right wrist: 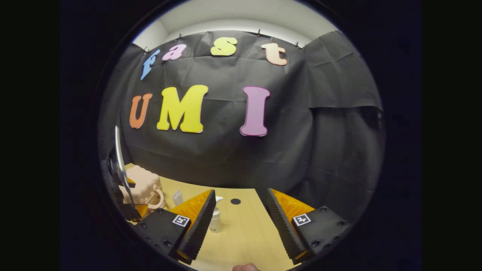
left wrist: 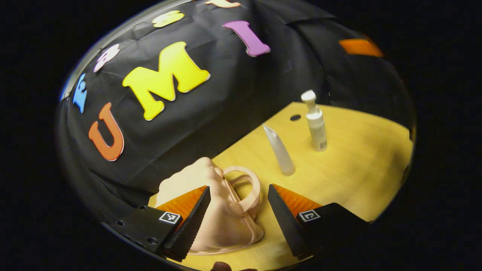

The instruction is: First open the suitcase, pack the skin care products into it, and then close the suitcase.

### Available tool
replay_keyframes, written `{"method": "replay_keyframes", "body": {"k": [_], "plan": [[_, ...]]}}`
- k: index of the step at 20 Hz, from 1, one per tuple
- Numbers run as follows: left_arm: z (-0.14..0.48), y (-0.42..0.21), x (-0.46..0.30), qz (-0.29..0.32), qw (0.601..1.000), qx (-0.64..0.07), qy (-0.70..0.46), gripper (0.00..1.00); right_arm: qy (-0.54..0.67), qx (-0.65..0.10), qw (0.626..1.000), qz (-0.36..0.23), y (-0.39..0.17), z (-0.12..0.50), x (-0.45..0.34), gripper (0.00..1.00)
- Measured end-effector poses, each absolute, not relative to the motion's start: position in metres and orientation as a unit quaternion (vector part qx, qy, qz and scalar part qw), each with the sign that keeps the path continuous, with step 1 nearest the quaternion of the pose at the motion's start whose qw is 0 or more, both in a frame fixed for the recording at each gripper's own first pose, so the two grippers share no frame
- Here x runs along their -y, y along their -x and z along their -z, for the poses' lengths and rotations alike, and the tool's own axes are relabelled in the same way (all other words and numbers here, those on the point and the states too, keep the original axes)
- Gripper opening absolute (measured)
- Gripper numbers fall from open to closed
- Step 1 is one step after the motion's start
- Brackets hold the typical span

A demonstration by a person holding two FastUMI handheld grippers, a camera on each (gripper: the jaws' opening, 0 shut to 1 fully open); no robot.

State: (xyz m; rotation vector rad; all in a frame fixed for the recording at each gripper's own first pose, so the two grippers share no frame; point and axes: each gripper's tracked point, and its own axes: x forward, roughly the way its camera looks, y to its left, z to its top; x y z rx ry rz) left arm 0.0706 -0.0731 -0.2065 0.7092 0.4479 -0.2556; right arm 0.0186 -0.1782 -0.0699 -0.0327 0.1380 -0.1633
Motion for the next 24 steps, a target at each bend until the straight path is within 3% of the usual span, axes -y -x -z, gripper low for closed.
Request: {"method": "replay_keyframes", "body": {"k": [4,10,14,17,19,24], "plan": [[0.235,-0.087,0.073,0.13,0.863,-0.24,-0.425,0.93,0.014,-0.082,0.992,0.091,-0.018,0.081,0.195,0.81],[0.252,-0.106,0.066,0.121,0.834,-0.264,-0.468,0.74,0.001,-0.098,0.99,0.101,-0.014,0.1,0.213,0.81],[0.261,-0.111,0.063,0.12,0.827,-0.281,-0.471,0.58,-0.003,-0.118,0.988,0.095,-0.015,0.115,0.216,0.8],[0.27,-0.113,0.062,0.119,0.819,-0.302,-0.474,0.38,-0.003,-0.112,0.989,0.099,-0.013,0.111,0.219,0.81],[0.268,-0.114,0.063,0.119,0.815,-0.305,-0.478,0.34,0.005,-0.103,0.989,0.102,-0.01,0.104,0.217,0.81],[0.238,-0.111,0.064,0.103,0.846,-0.278,-0.443,0.13,0.021,-0.084,0.991,0.103,-0.003,0.091,0.205,0.81]]}}
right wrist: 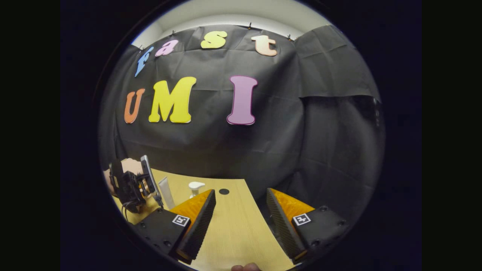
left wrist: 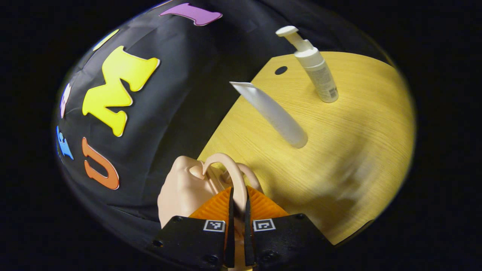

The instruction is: First open the suitcase, pack the skin care products into it, and then close the suitcase.

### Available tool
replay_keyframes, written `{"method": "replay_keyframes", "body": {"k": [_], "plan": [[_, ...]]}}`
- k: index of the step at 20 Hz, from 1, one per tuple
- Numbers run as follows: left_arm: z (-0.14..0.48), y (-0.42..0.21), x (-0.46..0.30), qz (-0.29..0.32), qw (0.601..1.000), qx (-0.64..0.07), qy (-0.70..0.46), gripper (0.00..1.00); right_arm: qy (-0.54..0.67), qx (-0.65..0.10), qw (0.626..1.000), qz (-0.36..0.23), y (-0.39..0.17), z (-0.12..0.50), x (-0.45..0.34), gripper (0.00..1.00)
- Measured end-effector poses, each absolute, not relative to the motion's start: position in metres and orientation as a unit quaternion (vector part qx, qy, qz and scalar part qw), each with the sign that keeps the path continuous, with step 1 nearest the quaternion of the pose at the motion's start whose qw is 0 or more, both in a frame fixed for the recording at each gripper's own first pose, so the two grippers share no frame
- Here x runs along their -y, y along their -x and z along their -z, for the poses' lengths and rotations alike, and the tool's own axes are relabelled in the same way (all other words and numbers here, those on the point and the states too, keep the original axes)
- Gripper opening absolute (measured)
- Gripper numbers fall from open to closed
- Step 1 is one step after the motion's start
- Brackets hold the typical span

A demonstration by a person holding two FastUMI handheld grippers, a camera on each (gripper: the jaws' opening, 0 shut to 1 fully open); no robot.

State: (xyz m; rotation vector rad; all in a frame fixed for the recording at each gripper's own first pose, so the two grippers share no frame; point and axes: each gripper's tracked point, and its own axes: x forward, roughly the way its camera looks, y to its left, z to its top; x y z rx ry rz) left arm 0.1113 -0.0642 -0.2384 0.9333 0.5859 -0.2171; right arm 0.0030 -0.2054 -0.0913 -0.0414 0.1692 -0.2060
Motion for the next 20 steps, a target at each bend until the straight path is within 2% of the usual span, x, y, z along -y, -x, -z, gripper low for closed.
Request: {"method": "replay_keyframes", "body": {"k": [5,10,14,20], "plan": [[0.173,-0.113,0.05,0.082,0.892,-0.232,-0.379,0.04,0.027,-0.065,0.993,0.095,-0.001,0.07,0.179,0.8],[0.092,-0.108,-0.01,0.045,0.946,-0.168,-0.273,0.03,0.037,-0.041,0.996,0.073,-0.01,0.037,0.141,0.8],[0.028,-0.111,-0.107,-0.024,0.972,-0.105,-0.211,0.03,0.035,-0.033,0.997,0.059,-0.021,0.015,0.106,0.8],[0.032,-0.117,-0.289,-0.116,0.976,-0.107,-0.149,0.02,0.059,-0.032,0.996,0.063,-0.024,-0.003,0.073,0.8]]}}
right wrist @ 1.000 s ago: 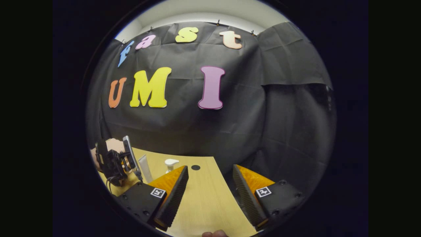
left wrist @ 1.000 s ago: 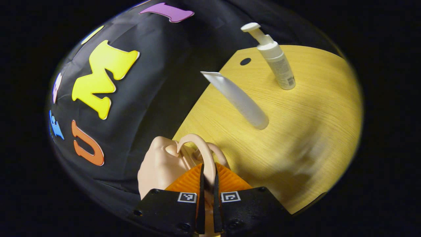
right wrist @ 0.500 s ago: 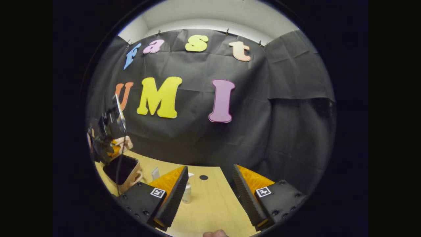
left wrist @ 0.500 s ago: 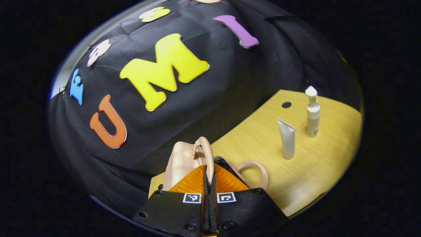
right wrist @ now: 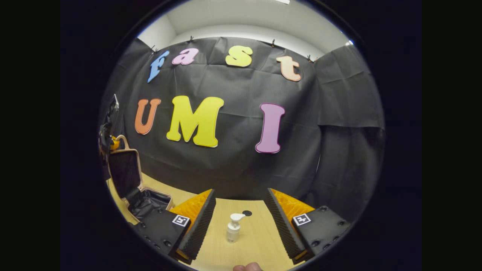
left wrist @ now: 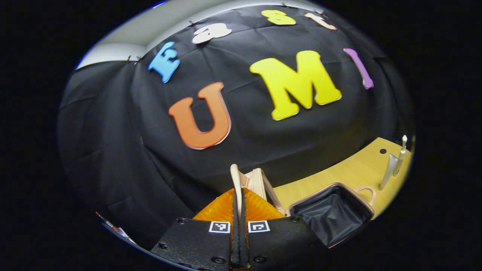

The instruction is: First open the suitcase, pack the skin care products into it, and then close the suitcase.

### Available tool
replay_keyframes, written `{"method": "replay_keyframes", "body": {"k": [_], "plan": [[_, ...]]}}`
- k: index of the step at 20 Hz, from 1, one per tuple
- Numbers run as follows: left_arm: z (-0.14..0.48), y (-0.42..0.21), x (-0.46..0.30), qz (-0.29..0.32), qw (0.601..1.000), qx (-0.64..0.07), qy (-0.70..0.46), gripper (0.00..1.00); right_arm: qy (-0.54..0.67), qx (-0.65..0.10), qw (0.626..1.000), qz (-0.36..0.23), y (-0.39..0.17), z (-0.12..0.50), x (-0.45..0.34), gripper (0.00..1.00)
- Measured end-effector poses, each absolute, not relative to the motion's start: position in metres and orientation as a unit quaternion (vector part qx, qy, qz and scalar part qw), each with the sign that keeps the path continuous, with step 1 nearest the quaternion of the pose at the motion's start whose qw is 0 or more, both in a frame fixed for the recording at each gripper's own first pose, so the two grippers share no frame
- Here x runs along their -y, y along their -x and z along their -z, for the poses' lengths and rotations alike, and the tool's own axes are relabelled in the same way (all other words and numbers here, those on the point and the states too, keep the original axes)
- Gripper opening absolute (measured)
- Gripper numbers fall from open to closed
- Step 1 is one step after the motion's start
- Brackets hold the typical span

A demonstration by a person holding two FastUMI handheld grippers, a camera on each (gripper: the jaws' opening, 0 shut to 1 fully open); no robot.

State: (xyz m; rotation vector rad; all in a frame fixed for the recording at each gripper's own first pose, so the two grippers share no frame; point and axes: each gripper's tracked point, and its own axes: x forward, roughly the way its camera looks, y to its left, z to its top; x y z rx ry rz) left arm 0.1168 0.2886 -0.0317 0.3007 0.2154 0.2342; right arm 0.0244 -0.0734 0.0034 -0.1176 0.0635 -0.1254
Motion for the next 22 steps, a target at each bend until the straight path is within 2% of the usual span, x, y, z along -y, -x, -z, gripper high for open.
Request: {"method": "replay_keyframes", "body": {"k": [2,7,13,16,20,22], "plan": [[0.041,-0.123,-0.348,-0.135,0.978,-0.115,-0.113,0.03,0.074,-0.034,0.994,0.071,-0.022,-0.005,0.069,0.81],[0.086,-0.151,-0.431,-0.156,0.977,-0.145,-0.014,0.03,0.087,-0.052,0.99,0.096,-0.016,-0.002,0.055,0.81],[0.213,-0.157,-0.462,-0.161,0.955,-0.232,0.092,0.03,0.108,-0.061,0.989,0.079,-0.016,-0.002,0.026,0.81],[0.246,-0.156,-0.466,-0.154,0.944,-0.26,0.131,0.03,0.11,-0.07,0.989,0.075,-0.016,0.004,0.02,0.81],[0.258,-0.154,-0.469,-0.171,0.937,-0.282,0.118,0.13,0.104,-0.071,0.99,0.065,-0.017,0.007,0.012,0.81],[0.254,-0.146,-0.481,-0.192,0.934,-0.288,0.089,0.26,0.107,-0.072,0.99,0.057,-0.018,0.01,0.009,0.81]]}}
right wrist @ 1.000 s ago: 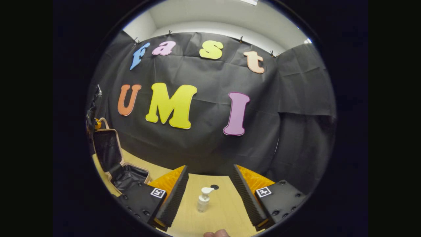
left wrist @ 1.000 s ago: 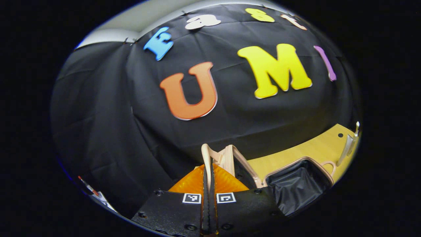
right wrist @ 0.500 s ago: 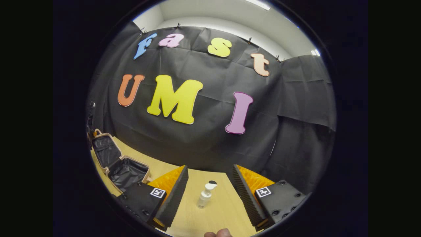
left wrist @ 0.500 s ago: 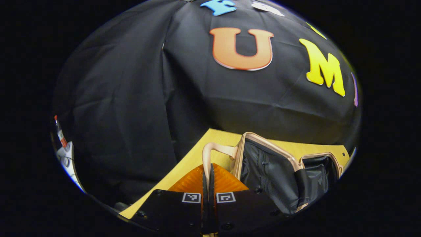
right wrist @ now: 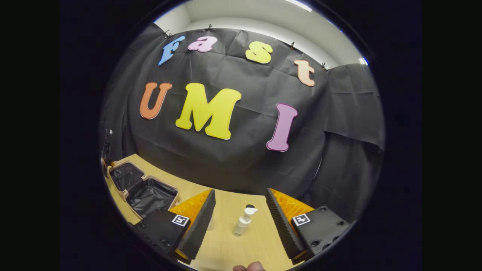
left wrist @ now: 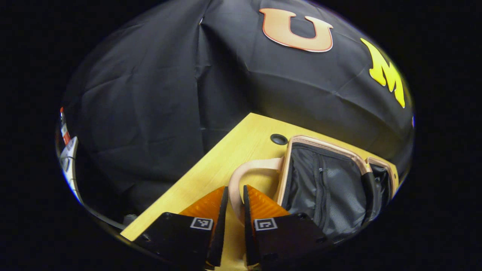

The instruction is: First open the suitcase, pack the skin care products into it, and then close the suitcase.

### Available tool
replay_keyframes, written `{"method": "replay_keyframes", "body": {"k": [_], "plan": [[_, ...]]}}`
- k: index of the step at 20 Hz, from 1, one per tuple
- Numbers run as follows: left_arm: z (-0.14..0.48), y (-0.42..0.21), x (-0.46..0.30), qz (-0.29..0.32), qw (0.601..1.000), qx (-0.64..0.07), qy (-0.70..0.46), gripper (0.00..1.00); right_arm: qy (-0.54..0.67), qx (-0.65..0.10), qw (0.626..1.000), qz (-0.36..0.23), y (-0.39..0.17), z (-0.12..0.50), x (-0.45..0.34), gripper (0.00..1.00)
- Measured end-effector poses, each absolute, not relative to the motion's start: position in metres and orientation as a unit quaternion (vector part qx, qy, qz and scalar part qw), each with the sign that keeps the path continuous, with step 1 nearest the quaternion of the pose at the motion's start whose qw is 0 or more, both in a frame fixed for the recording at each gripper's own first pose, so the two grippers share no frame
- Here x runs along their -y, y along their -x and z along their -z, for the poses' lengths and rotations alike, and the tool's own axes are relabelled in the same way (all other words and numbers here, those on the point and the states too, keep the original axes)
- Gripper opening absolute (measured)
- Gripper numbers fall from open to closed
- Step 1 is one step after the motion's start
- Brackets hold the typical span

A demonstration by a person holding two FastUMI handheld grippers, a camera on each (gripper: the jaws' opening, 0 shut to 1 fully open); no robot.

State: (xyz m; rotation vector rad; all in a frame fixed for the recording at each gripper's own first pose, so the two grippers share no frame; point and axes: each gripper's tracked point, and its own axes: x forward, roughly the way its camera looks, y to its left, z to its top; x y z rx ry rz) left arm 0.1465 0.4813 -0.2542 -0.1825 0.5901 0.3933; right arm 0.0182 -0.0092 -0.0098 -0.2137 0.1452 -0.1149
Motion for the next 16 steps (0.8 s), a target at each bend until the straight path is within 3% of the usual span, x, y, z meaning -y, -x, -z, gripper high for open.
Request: {"method": "replay_keyframes", "body": {"k": [1,2,3,4,5,9,16], "plan": [[0.247,-0.143,-0.481,-0.197,0.934,-0.289,0.08,0.39,0.104,-0.07,0.99,0.056,-0.018,0.009,0.011,0.8],[0.237,-0.142,-0.478,-0.197,0.936,-0.282,0.075,0.38,0.099,-0.068,0.991,0.057,-0.018,0.008,0.015,0.81],[0.219,-0.138,-0.473,-0.198,0.94,-0.27,0.069,0.56,0.091,-0.065,0.992,0.059,-0.017,0.007,0.02,0.81],[0.201,-0.135,-0.464,-0.195,0.945,-0.254,0.062,0.63,0.083,-0.061,0.993,0.059,-0.017,0.007,0.023,0.81],[0.183,-0.132,-0.452,-0.194,0.951,-0.236,0.053,0.88,0.077,-0.059,0.994,0.059,-0.017,0.007,0.025,0.81],[0.111,-0.11,-0.375,-0.181,0.966,-0.182,0.028,0.97,0.037,-0.049,0.997,0.049,-0.02,0.012,0.039,0.81],[0.055,-0.084,-0.198,-0.114,0.985,-0.129,0.01,0.97,0.004,-0.059,0.997,0.04,-0.015,0.033,0.08,0.81]]}}
